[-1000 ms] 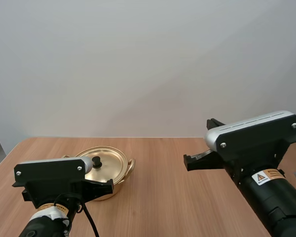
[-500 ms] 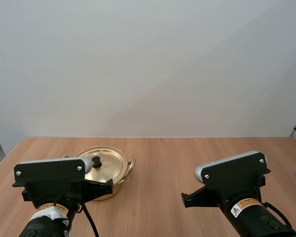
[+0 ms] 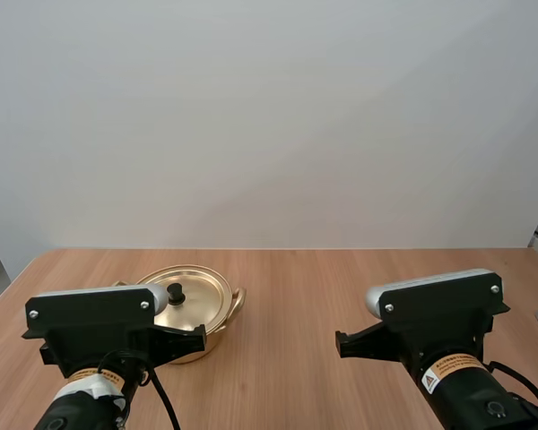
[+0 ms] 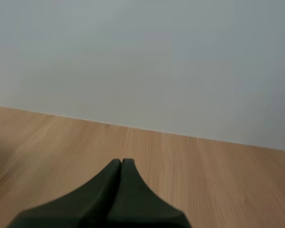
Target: Open the pot, put the car inside, and close it
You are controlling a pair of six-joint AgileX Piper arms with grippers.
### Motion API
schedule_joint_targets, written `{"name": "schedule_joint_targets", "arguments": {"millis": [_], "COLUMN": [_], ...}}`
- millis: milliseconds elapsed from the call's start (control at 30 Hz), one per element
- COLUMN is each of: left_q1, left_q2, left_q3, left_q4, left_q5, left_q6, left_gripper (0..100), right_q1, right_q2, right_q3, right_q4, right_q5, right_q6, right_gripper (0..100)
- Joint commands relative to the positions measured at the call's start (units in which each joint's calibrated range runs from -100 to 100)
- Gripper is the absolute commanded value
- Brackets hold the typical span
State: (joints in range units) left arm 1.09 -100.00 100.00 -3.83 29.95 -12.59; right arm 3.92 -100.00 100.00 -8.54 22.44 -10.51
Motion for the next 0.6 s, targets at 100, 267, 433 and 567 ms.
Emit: {"name": "schedule_joint_targets", "arguments": {"millis": [100, 267, 433, 567], "left_q1": [0.00, 0.00, 0.00, 0.00], "left_q2": [0.00, 0.00, 0.00, 0.00], "left_q3": [0.00, 0.00, 0.00, 0.00], "left_q4": [0.04, 0.04, 0.04, 0.04], "left_q5": [-0.02, -0.02, -0.02, -0.02], "left_q6": [0.05, 0.05, 0.05, 0.05], "left_gripper": [0, 0, 0, 0], "right_q1": [0.01, 0.01, 0.01, 0.01], "right_q2": [0.00, 0.00, 0.00, 0.00], "right_q3": [0.00, 0.00, 0.00, 0.00], "right_q4": [0.04, 0.04, 0.05, 2.61], "right_q5": [8.97, 8.97, 3.68, 2.05], "right_q6": [0.04, 0.04, -0.50, -2.17], "right_gripper": [0, 0, 0, 0]}}
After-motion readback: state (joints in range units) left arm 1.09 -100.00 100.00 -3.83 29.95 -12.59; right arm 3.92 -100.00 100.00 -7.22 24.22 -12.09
